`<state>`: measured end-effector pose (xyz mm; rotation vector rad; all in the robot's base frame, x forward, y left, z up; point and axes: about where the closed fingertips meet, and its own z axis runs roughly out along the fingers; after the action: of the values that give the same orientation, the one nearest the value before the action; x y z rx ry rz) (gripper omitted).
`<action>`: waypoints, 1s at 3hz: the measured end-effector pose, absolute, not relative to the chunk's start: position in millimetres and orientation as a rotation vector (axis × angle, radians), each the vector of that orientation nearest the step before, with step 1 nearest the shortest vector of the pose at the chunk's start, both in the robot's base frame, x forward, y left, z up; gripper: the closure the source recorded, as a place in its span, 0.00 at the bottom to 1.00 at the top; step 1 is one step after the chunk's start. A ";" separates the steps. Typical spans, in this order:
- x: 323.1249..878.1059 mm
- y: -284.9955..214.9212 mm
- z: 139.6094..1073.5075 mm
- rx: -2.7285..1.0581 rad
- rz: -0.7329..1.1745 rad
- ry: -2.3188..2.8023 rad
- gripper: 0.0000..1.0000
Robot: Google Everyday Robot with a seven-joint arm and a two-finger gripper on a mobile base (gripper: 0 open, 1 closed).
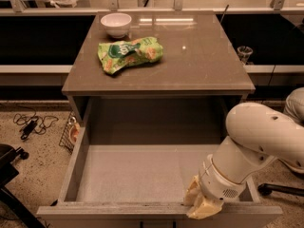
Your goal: Open top drawer
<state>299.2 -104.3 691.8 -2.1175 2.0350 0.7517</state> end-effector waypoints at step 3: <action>386.4 -129.1 781.5 -2.207 0.477 2.219 1.00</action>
Offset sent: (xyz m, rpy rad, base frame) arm 0.1038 -0.0286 0.0837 -0.1971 -0.0287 -0.0246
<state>386.4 -129.1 781.5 -2.2065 2.2195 0.4772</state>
